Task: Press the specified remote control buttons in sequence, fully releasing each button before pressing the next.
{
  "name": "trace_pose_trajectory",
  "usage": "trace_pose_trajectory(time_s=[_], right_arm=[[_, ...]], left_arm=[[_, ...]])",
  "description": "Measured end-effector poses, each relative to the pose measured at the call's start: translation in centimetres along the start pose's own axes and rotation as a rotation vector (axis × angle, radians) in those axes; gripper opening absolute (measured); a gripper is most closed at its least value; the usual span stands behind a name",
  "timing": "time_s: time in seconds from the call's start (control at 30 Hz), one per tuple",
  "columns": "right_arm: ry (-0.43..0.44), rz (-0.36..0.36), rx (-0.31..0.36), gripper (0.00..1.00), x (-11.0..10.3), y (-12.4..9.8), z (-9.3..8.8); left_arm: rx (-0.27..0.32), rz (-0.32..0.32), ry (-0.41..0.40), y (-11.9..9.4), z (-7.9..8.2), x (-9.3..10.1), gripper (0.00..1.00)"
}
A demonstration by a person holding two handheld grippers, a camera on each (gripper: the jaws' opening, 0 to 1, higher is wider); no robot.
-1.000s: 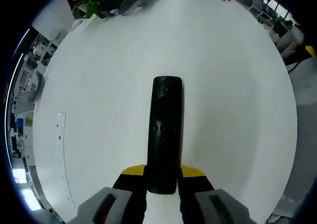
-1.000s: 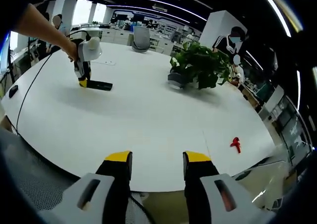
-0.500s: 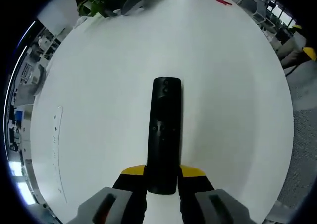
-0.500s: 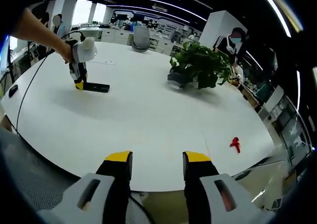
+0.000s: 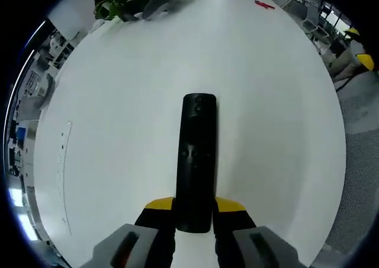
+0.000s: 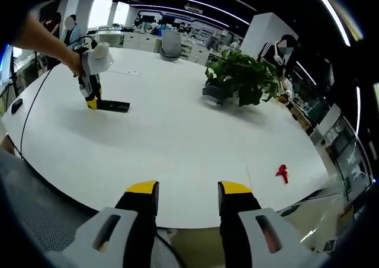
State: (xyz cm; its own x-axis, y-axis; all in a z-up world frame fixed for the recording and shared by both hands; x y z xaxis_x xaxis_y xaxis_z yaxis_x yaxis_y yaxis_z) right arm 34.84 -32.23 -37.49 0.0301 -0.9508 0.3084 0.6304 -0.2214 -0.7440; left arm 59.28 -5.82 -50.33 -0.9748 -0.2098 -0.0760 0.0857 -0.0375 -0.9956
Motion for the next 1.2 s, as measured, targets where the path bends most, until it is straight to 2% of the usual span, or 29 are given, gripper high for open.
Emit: trace_pose_trajectory(time_s=[0.4,0.67,1.03,1.2], right_arm=[[-0.003,-0.001,-0.004,0.41,-0.1,0.0,0.0],[0.028,0.025,0.041,0.43,-0.3,-0.5,0.6],[0.033,0.037,0.038,0.44,-0.6,-0.4,0.6],[0.026,0.036,0.032,0.44,-0.6,-0.4,0.5]], left_arm=[[-0.014,-0.005,0.004,-0.3,-0.7,2.1,0.23],[-0.001,-0.008,0.006,-0.4,-1.2,3.3,0.23],[-0.002,-0.009,0.017,-0.6,-1.7,5.1,0.23],[-0.009,0.025,0.056,-0.7,-1.8,5.9,0.23]])
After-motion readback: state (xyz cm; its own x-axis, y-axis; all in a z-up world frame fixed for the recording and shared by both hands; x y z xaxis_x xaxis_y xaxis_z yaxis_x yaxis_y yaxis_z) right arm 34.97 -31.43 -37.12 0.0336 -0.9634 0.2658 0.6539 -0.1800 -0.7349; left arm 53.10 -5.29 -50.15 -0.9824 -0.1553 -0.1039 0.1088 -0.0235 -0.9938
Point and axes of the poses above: the point that each gripper's makers call its tool centre point, and the gripper's own axes: y roughly forward along the fingers, x roughly to its right, z roughly out of its top, the point moved 2 cm from there along -y, roughly backward along the fingers, and after that the axes turned 8 degrees about -x, right-handed, at the moved point
